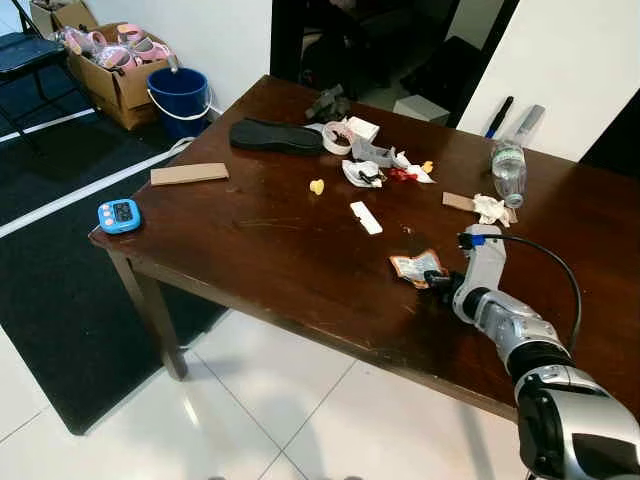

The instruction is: Picking trash to rubbish bin

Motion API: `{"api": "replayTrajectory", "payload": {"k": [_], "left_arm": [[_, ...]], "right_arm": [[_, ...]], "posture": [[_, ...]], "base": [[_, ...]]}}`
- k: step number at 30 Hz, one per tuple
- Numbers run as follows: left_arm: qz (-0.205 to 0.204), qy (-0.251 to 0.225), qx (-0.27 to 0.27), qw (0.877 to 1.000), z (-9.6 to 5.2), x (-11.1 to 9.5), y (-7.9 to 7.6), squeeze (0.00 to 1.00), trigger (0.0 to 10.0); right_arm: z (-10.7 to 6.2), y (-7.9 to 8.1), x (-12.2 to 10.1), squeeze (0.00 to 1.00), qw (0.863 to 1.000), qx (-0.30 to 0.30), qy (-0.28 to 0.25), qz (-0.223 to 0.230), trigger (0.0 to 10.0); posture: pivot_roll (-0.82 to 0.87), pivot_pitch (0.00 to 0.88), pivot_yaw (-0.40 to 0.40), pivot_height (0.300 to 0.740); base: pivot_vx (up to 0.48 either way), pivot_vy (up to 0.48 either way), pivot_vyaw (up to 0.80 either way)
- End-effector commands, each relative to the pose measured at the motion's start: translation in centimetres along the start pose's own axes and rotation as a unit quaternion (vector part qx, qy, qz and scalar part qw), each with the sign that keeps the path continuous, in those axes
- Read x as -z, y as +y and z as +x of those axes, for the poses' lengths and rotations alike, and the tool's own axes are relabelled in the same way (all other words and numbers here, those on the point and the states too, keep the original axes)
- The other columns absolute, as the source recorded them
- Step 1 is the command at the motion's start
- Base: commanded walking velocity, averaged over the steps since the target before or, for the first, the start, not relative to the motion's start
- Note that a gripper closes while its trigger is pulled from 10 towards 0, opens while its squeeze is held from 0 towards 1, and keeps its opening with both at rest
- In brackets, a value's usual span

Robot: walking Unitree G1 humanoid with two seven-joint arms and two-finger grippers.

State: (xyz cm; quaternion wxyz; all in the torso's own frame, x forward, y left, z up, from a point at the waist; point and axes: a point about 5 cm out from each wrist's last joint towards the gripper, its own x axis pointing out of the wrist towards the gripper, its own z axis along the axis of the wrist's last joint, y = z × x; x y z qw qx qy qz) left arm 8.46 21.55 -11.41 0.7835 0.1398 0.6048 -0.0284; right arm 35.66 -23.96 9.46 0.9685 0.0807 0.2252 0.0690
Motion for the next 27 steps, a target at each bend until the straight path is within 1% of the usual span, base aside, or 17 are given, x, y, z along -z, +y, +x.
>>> {"api": "replayTrajectory", "payload": {"k": [1,7,10,11,12,13,15,16,17,18,19,21,22,24,25,26,27], "left_arm": [[-0.001,-0.004,0.013,1.000,0.0,-0.1,-0.7,0.00,10.0],[-0.001,-0.005,0.011,1.000,0.0,-0.2,-0.6,0.00,10.0],[-0.011,-0.006,0.006,1.000,0.0,-0.2,-0.5,0.00,10.0],[-0.019,-0.006,0.002,1.000,0.0,-0.2,-0.3,0.00,10.0],[-0.019,-0.006,0.002,1.000,0.0,-0.2,-0.3,0.00,10.0],[-0.033,-0.006,-0.005,0.999,0.0,-0.1,0.0,0.00,10.0],[-0.059,-0.004,-0.019,0.998,0.0,0.1,0.7,0.00,10.0],[-0.059,-0.004,-0.019,0.998,0.0,0.1,0.7,0.00,10.0],[-0.074,-0.002,-0.028,0.997,-0.1,0.4,1.0,0.00,10.0],[-0.106,0.002,-0.046,0.993,-0.2,0.9,1.9,0.00,10.0],[-0.106,0.002,-0.046,0.993,-0.2,0.9,1.9,0.00,10.0],[-0.137,0.006,-0.065,0.988,-0.4,1.6,2.9,0.00,10.0],[-0.137,0.006,-0.065,0.988,-0.4,1.6,2.9,0.00,10.0],[-0.172,0.008,-0.085,0.981,-0.6,2.2,3.9,0.00,10.0],[-0.172,0.008,-0.085,0.981,-0.6,2.2,3.9,0.00,10.0],[-0.197,0.006,-0.099,0.975,-0.7,2.4,4.5,0.00,10.0],[-0.239,-0.003,-0.124,0.963,-0.9,2.6,5.6,0.00,10.0]], "right_arm": [[-0.2,-0.2,2.9,0.00,0.998,0.010,0.060,0.011,0.0],[0.0,0.1,2.5,0.00,0.999,0.005,0.040,0.029,0.0],[0.3,0.9,1.3,0.00,0.996,-0.031,-0.015,0.084,0.0],[0.3,1.3,0.6,0.00,0.991,-0.058,-0.047,0.110,0.0],[0.3,1.3,0.6,0.00,0.991,-0.058,-0.047,0.110,0.0],[0.3,1.8,-0.2,0.00,0.984,-0.091,-0.081,0.132,0.0],[0.1,2.7,-1.8,0.00,0.962,-0.159,-0.144,0.169,0.0],[0.1,2.7,-1.8,0.00,0.962,-0.159,-0.144,0.169,0.0],[-0.2,3.2,-2.5,0.00,0.948,-0.194,-0.172,0.184,0.0],[-0.6,4.0,-3.4,0.00,0.923,-0.253,-0.210,0.201,0.0],[-0.6,4.0,-3.4,0.00,0.923,-0.253,-0.210,0.201,0.0],[-1.1,5.0,-4.0,0.00,0.902,-0.303,-0.232,0.201,0.0],[-1.1,5.0,-4.0,0.00,0.902,-0.303,-0.232,0.201,0.0],[-1.5,5.9,-4.3,0.00,0.885,-0.345,-0.243,0.197,0.0],[-1.5,5.9,-4.3,0.00,0.885,-0.345,-0.243,0.197,0.0],[-1.7,6.4,-4.2,0.00,0.877,-0.368,-0.244,0.191,0.0],[-1.9,7.2,-3.9,0.00,0.869,-0.398,-0.235,0.176,0.0]], "posture": [[0.12,0.123,-0.086,0.740],[0.12,0.119,-0.085,0.740],[0.12,0.117,-0.085,0.740],[0.12,0.117,-0.085,0.740],[0.12,0.117,-0.085,0.740],[0.12,0.117,-0.085,0.740],[0.13,0.117,-0.086,0.740],[0.13,0.117,-0.086,0.740],[0.13,0.118,-0.086,0.740],[0.13,0.118,-0.085,0.740],[0.13,0.118,-0.085,0.740],[0.14,0.120,-0.084,0.740],[0.14,0.120,-0.084,0.740],[0.14,0.123,-0.084,0.740],[0.14,0.123,-0.084,0.740],[0.15,0.124,-0.084,0.740],[0.15,0.124,-0.084,0.740]], "base": [[0.000,0.000,0.00],[0.000,0.000,0.00],[0.000,0.000,0.00],[0.000,0.000,0.00],[0.000,0.000,0.00],[0.000,0.000,0.00],[0.000,0.000,0.00],[0.000,0.000,0.00],[0.000,0.000,0.00],[0.000,0.000,0.00],[0.000,0.000,0.00],[0.000,0.000,0.00],[0.000,0.000,0.00],[0.000,0.000,0.00],[0.000,0.000,0.00],[0.000,0.000,0.00],[0.000,0.000,0.00]]}}
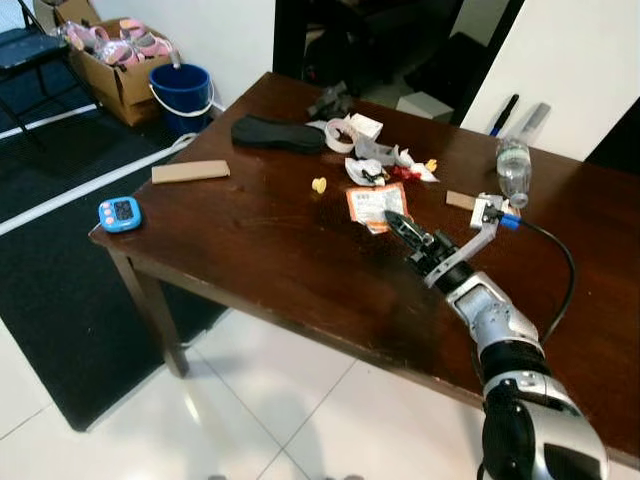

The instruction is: Picking trash to rubbish bin

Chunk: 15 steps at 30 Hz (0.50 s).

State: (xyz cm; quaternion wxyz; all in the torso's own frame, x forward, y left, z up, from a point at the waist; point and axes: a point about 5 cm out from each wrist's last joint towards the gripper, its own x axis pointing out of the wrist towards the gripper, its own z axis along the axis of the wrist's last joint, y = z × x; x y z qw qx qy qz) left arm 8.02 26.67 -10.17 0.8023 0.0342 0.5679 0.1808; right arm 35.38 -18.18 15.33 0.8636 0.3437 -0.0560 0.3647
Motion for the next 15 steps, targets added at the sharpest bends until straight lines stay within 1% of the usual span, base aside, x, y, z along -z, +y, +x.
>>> {"api": "replayTrajectory", "payload": {"k": [1,2,3,4,5,6,7,8,9,10,12,13,14,15], "left_arm": [[-0.057,0.003,-0.038,0.998,-0.1,0.6,1.8,0.00,10.0],[-0.057,0.003,-0.038,0.998,-0.1,0.6,1.8,0.00,10.0],[-0.128,-0.021,-0.096,0.987,-0.2,-0.3,4.5,0.00,10.0],[-0.128,-0.021,-0.096,0.987,-0.2,-0.3,4.5,0.00,10.0],[-0.153,-0.031,-0.121,0.980,-0.3,-0.6,5.7,0.00,10.0],[-0.179,-0.046,-0.152,0.971,-0.6,-1.1,7.3,0.00,10.0],[-0.179,-0.046,-0.152,0.971,-0.6,-1.1,7.3,0.00,10.0],[-0.194,-0.056,-0.170,0.965,-0.7,-1.4,8.2,0.00,10.0],[-0.214,-0.073,-0.194,0.955,-1.1,-1.9,9.6,0.00,10.0],[-0.235,-0.100,-0.224,0.941,-1.6,-2.9,11.5,0.00,10.0],[-0.235,-0.100,-0.224,0.941,-1.6,-2.9,11.5,0.00,10.0],[-0.254,-0.134,-0.251,0.924,-2.2,-4.2,13.4,0.00,10.0],[-0.286,-0.183,-0.270,0.901,-3.0,-6.1,15.3,0.00,10.0],[-0.309,-0.239,-0.279,0.877,-4.0,-8.5,16.9,0.00,10.0]], "right_arm": [[-0.1,0.8,1.0,0.00,0.999,-0.043,0.022,0.008,0.0],[-0.1,0.8,1.0,0.00,0.999,-0.043,0.022,0.008,0.0],[0.0,1.3,2.6,0.00,0.996,-0.063,0.070,-0.001,2.7],[0.0,1.3,2.6,0.00,0.996,-0.063,0.070,-0.001,2.7],[0.0,1.3,3.2,0.00,0.994,-0.064,0.088,-0.006,2.7],[0.1,1.3,3.8,0.00,0.992,-0.064,0.105,-0.010,10.0],[0.1,1.3,3.8,0.00,0.992,-0.064,0.105,-0.010,10.0],[0.1,1.3,4.1,0.00,0.991,-0.067,0.112,-0.011,10.0],[0.1,1.3,4.3,0.00,0.991,-0.068,0.115,-0.010,10.0],[0.3,1.3,4.4,0.00,0.991,-0.062,0.116,-0.008,10.0],[0.3,1.3,4.4,0.00,0.991,-0.062,0.116,-0.008,10.0],[0.5,1.1,4.4,0.00,0.992,-0.047,0.115,-0.009,10.0],[0.7,0.7,4.4,0.00,0.993,-0.017,0.119,-0.016,10.0],[0.9,0.2,4.4,0.00,0.992,0.018,0.120,-0.021,10.0]], "posture": [[0.15,0.124,-0.084,0.740],[0.15,0.124,-0.084,0.740],[0.16,0.125,-0.091,0.740],[0.16,0.125,-0.091,0.740],[0.16,0.125,-0.091,0.740],[0.17,0.123,-0.095,0.740],[0.17,0.123,-0.095,0.740],[0.17,0.123,-0.095,0.740],[0.18,0.122,-0.099,0.740],[0.19,0.120,-0.103,0.740],[0.19,0.120,-0.103,0.740],[0.19,0.118,-0.106,0.740],[0.20,0.115,-0.109,0.740],[0.20,0.112,-0.111,0.740]], "base": [[0.000,0.000,0.00],[0.000,0.000,0.00],[0.000,0.000,0.00],[0.000,0.000,0.00],[0.000,0.000,0.00],[0.000,0.000,0.00],[0.000,0.000,0.00],[0.000,0.000,0.00],[0.000,0.000,0.00],[0.000,0.000,0.00],[0.000,0.000,0.00],[0.000,0.000,0.00],[0.000,0.000,0.00],[0.000,0.000,0.00]]}}
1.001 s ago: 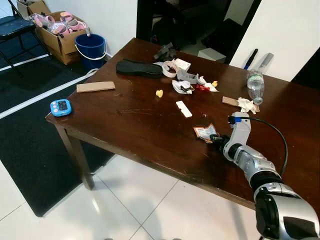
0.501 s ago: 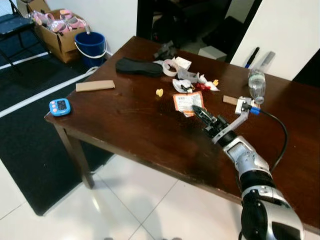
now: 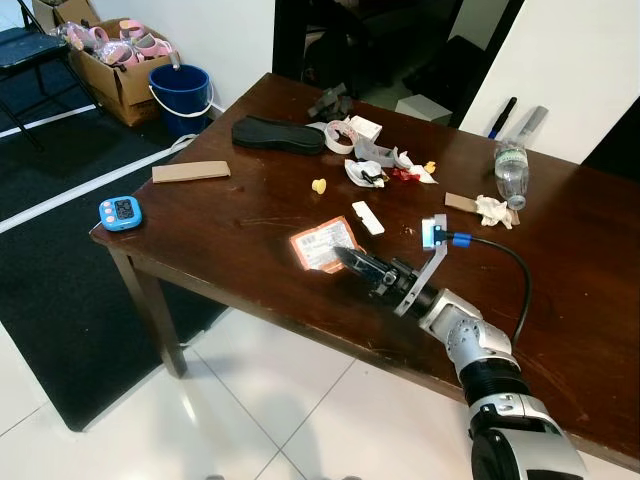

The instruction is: Picking trash to rubbish bin

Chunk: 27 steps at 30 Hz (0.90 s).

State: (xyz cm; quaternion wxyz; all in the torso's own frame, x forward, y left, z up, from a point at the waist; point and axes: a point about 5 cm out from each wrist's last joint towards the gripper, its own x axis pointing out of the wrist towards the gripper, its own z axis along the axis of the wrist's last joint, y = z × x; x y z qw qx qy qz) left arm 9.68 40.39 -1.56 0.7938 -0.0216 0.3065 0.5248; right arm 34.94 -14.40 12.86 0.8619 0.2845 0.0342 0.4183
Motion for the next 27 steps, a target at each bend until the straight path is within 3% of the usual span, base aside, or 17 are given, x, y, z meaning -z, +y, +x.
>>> {"api": "replayTrajectory", "payload": {"k": [1,2,3,4,6,9,10,11,13,14,15,17,18,20,22,23,27], "left_arm": [[-0.037,-0.057,-0.017,0.998,0.6,-3.0,0.9,0.00,10.0],[-0.063,-0.090,-0.016,0.994,0.8,-4.9,0.9,0.00,10.0],[-0.063,-0.090,-0.016,0.994,0.8,-4.9,0.9,0.00,10.0],[-0.077,-0.137,-0.005,0.988,0.8,-7.4,0.4,0.00,10.0],[-0.085,-0.250,0.030,0.964,0.0,-13.0,-1.5,0.00,10.0],[-0.081,-0.354,0.058,0.930,-1.9,-18.6,-3.1,0.00,10.0],[-0.081,-0.354,0.058,0.930,-1.9,-18.6,-3.1,0.00,10.0],[-0.082,-0.380,0.064,0.919,-2.6,-19.9,-3.5,0.00,10.0],[-0.082,-0.380,0.064,0.919,-2.6,-19.9,-3.5,0.00,10.0],[-0.089,-0.408,0.072,0.906,-3.4,-21.4,-4.0,0.00,10.0],[-0.089,-0.408,0.072,0.906,-3.4,-21.4,-4.0,0.00,10.0],[-0.102,-0.458,0.086,0.879,-5.3,-23.9,-4.6,0.00,10.0],[-0.102,-0.458,0.086,0.879,-5.3,-23.9,-4.6,0.00,10.0],[-0.101,-0.488,0.094,0.862,-6.6,-25.3,-5.0,0.00,10.0],[-0.097,-0.497,0.098,0.857,-7.1,-25.6,-5.2,0.00,10.0],[-0.070,-0.502,0.142,0.850,-8.0,-26.1,-6.8,0.00,10.0],[-0.041,-0.506,0.193,0.840,-9.0,-26.1,-8.7,0.00,10.0]], "right_arm": [[-0.2,-0.6,0.1,0.00,0.999,0.037,0.003,-0.002,10.0],[-0.2,-0.9,0.1,0.00,0.998,0.060,0.004,-0.002,10.0],[-0.2,-0.9,0.1,0.00,0.998,0.060,0.004,-0.002,10.0],[-0.2,-1.1,-0.1,0.00,0.997,0.078,0.001,0.002,10.0],[-0.1,-1.3,-0.6,0.00,0.996,0.088,-0.009,0.002,10.0],[-0.1,-1.4,-0.8,0.00,0.996,0.088,-0.014,-0.003,10.0],[-0.1,-1.4,-0.8,0.00,0.996,0.088,-0.014,-0.003,10.0],[-0.1,-1.4,-0.9,0.00,0.996,0.089,-0.015,-0.003,10.0],[-0.1,-1.4,-0.9,0.00,0.996,0.089,-0.015,-0.003,10.0],[-0.1,-1.5,-0.9,0.00,0.996,0.091,-0.016,-0.004,10.0],[-0.1,-1.5,-0.9,0.00,0.996,0.091,-0.016,-0.004,10.0],[-0.1,-1.5,-0.9,0.00,0.995,0.096,-0.020,-0.004,10.0],[-0.1,-1.5,-0.9,0.00,0.995,0.096,-0.020,-0.004,10.0],[-0.3,-1.7,-1.0,0.00,0.995,0.101,-0.024,-0.003,10.0],[-0.4,-1.7,-1.0,0.00,0.994,0.103,-0.025,-0.003,10.0],[-0.6,-1.8,-1.0,0.00,0.994,0.108,-0.027,-0.002,10.0],[-0.6,-1.8,-1.0,0.00,0.994,0.107,-0.029,-0.004,10.0]], "posture": [[0.20,0.112,-0.111,0.740],[0.20,0.112,-0.111,0.740],[0.20,0.112,-0.111,0.740],[0.21,0.111,-0.112,0.740],[0.21,0.107,-0.109,0.740],[0.21,0.104,-0.105,0.740],[0.21,0.104,-0.105,0.740],[0.20,0.105,-0.101,0.740],[0.20,0.105,-0.101,0.740],[0.20,0.105,-0.099,0.740],[0.20,0.105,-0.099,0.740],[0.19,0.108,-0.091,0.740],[0.19,0.108,-0.091,0.740],[0.19,0.111,-0.088,0.740],[0.19,0.111,-0.088,0.740],[0.19,0.113,-0.086,0.740],[0.18,0.113,-0.082,0.740]], "base": [[0.000,0.000,0.00],[0.000,0.000,0.00],[0.000,0.000,0.00],[0.000,0.000,0.00],[0.000,0.000,-0.28],[0.000,0.000,-0.78],[0.000,0.000,-0.79],[0.000,0.000,-0.79],[0.000,0.000,-0.79],[0.000,0.000,-0.79],[0.000,0.000,-0.79],[0.000,0.000,-0.79],[0.000,0.000,-0.79],[0.000,0.000,-0.79],[0.000,0.000,-0.79],[0.000,0.000,-0.79],[0.000,0.000,-0.79]]}}
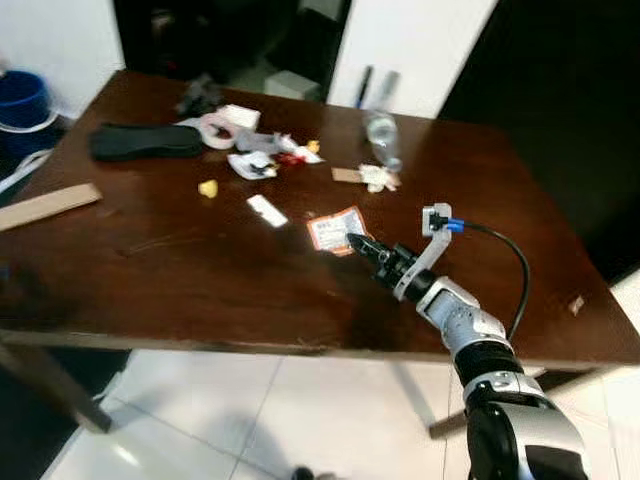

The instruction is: Picking trash to rubbish bin

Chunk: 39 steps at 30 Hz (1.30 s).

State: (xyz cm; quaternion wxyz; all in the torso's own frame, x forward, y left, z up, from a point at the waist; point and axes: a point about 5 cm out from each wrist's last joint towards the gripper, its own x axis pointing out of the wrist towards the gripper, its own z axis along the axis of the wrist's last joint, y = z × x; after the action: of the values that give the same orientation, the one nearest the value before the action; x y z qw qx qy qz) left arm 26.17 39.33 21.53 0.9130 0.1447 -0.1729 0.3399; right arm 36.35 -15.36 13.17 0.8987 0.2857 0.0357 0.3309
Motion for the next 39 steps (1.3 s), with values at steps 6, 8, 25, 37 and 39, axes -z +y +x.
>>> {"api": "replayTrajectory", "payload": {"k": [6,8,25,37,39], "left_arm": [[-0.028,-0.007,0.086,0.996,-0.2,-1.2,-3.8,0.00,10.0],[-0.041,-0.010,0.122,0.992,-0.3,-1.8,-5.5,0.00,10.0],[-0.076,0.059,0.198,0.975,-0.6,-1.1,-10.0,0.00,10.0],[-0.200,0.223,0.218,0.929,0.8,1.1,-13.5,0.00,10.0],[-0.254,0.244,0.236,0.906,0.9,0.7,-14.9,0.00,10.0]], "right_arm": [[-0.6,-0.5,-0.1,0.00,1.000,0.011,-0.007,0.002,10.0],[-0.5,-0.4,0.0,0.00,1.000,0.008,-0.007,0.001,10.0],[-0.4,-0.5,0.1,0.00,1.000,0.024,-0.003,-0.013,10.0],[-1.9,-0.8,0.5,0.00,0.999,0.028,0.026,-0.034,10.0],[-2.1,-0.9,0.5,0.00,0.999,0.029,0.030,-0.035,10.0]], "posture": [[0.18,0.112,-0.080,0.740],[0.18,0.110,-0.078,0.740],[0.17,0.123,-0.080,0.740],[0.10,0.206,-0.106,0.740],[0.09,0.215,-0.106,0.740]], "base": [[0.000,0.000,-0.79],[0.000,0.000,-0.79],[0.000,0.000,-0.37],[0.000,0.000,0.00],[0.000,0.000,0.00]]}}
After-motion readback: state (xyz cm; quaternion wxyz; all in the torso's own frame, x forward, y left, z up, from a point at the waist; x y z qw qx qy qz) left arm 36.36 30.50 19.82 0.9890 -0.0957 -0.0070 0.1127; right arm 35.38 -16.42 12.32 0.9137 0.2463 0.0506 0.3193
